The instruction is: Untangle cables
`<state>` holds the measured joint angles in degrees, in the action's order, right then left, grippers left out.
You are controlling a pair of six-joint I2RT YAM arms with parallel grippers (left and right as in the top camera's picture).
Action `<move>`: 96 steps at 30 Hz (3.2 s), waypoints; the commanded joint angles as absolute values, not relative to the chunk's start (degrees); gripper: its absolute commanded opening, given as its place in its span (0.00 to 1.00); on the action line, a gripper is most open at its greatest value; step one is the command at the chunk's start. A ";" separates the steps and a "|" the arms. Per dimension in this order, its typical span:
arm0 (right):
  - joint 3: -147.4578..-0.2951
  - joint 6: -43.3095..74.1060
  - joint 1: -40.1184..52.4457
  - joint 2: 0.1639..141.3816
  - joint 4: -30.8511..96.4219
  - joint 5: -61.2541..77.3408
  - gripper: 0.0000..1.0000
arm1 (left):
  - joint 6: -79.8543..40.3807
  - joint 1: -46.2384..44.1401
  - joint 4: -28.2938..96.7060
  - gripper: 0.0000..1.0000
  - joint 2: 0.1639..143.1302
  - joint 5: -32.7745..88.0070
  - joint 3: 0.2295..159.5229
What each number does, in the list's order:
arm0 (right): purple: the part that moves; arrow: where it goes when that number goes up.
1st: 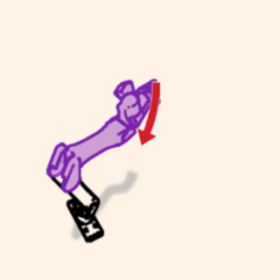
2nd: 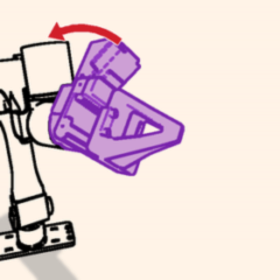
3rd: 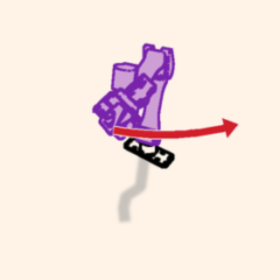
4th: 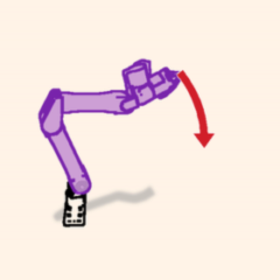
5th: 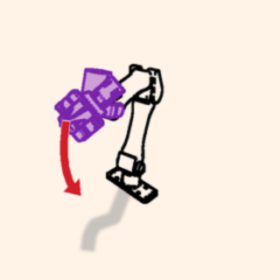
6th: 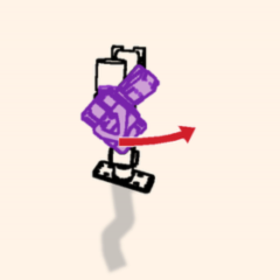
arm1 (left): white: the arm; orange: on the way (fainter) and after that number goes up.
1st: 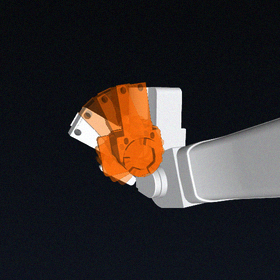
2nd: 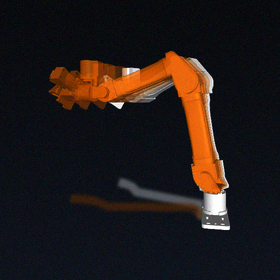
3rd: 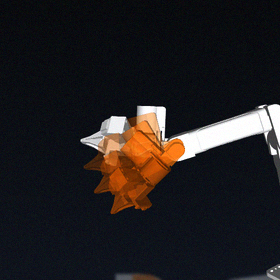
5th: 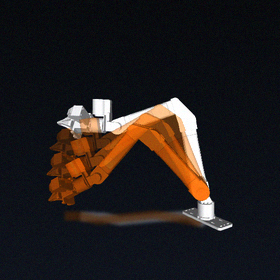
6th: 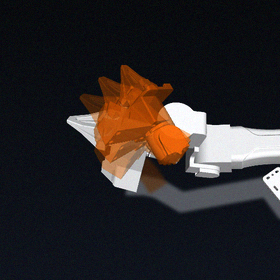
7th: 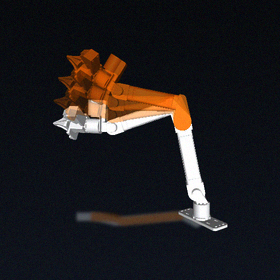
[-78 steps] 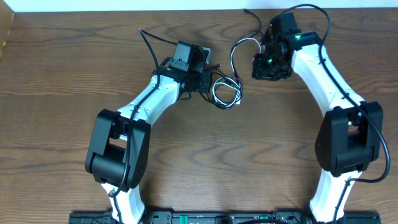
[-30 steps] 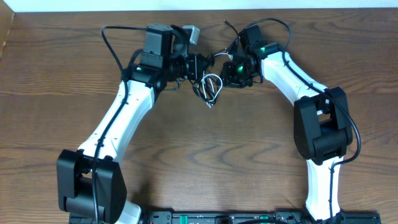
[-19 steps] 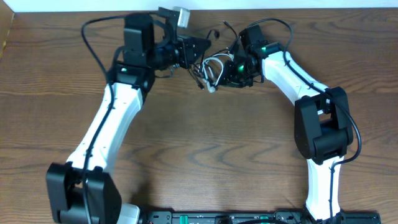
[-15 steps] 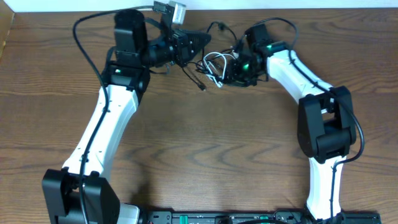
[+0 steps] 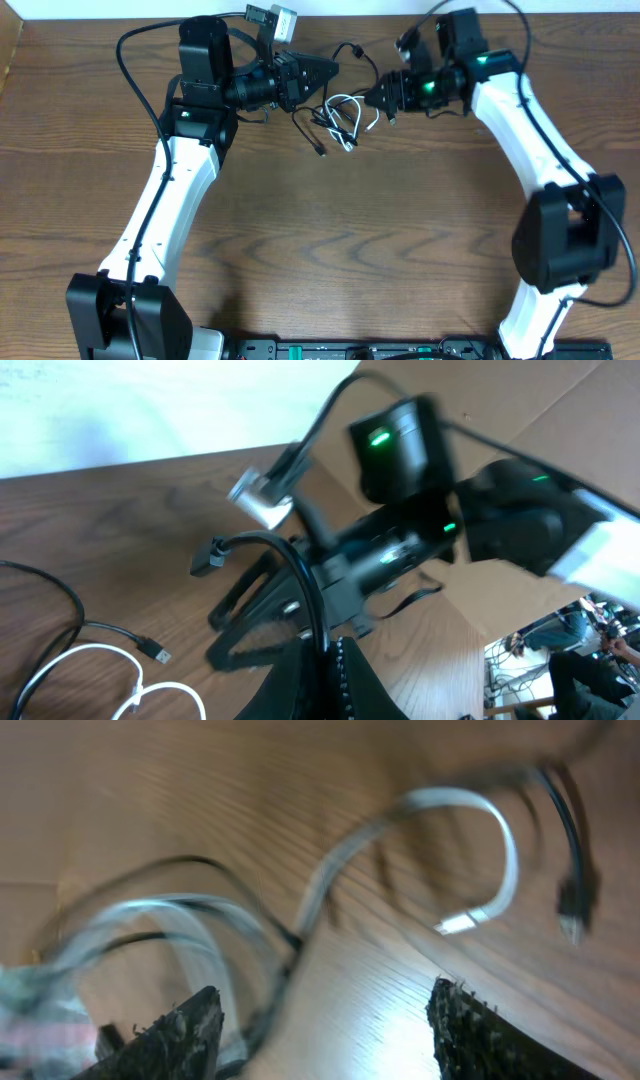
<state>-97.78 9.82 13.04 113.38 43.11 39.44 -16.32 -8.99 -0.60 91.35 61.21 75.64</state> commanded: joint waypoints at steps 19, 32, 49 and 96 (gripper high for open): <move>-97.71 21.19 19.16 119.68 42.50 15.59 0.01 | -19.22 -8.62 3.05 0.08 90.56 54.52 75.99; -97.78 24.43 18.35 116.46 53.93 -23.22 0.01 | -15.25 -8.64 33.82 0.08 91.02 9.69 75.99; -97.91 28.27 17.54 116.46 60.97 -45.56 0.01 | -13.50 -8.38 37.52 0.08 96.36 3.16 75.99; -109.54 9.50 7.18 116.27 60.95 26.24 0.01 | -9.96 -15.79 26.87 0.73 99.04 26.57 75.99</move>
<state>-106.10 10.57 8.01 118.21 60.64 21.28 -5.17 -13.34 28.36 96.49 24.21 75.57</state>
